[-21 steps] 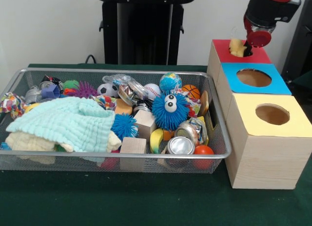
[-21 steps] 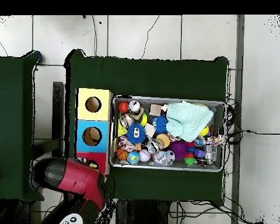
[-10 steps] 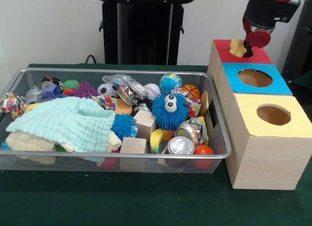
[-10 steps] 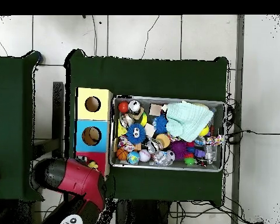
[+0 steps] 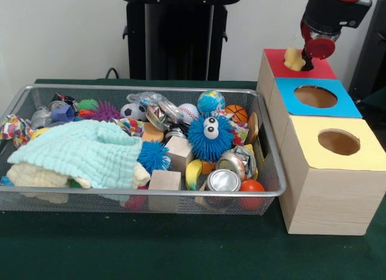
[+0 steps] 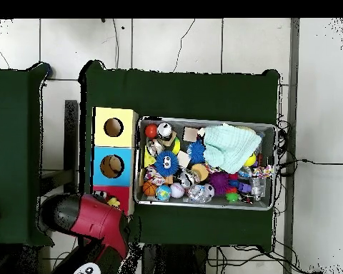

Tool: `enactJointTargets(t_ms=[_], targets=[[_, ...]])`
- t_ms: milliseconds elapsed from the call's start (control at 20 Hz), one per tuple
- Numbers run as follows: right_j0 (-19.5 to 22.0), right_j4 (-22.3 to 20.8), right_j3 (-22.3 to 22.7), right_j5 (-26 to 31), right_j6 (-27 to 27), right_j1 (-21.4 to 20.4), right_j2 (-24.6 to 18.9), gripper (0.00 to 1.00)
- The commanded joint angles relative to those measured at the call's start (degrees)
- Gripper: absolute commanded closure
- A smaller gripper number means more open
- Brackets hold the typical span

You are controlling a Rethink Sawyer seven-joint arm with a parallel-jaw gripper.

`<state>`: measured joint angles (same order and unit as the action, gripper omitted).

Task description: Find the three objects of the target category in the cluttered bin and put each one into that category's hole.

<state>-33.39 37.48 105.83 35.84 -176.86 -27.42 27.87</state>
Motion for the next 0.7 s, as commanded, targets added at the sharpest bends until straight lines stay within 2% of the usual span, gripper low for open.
enactJointTargets(t_ms=[50, 300, 700], targets=[[-0.1, 2.2, 4.1, -2.8, -10.6, 2.8, -6.8, 0.00], [-0.3, 1.0, 4.6, -1.6, -9.8, 1.4, -5.7, 0.00], [-0.8, -2.1, 7.7, 1.3, -6.6, -4.1, -3.1, 0.00]])
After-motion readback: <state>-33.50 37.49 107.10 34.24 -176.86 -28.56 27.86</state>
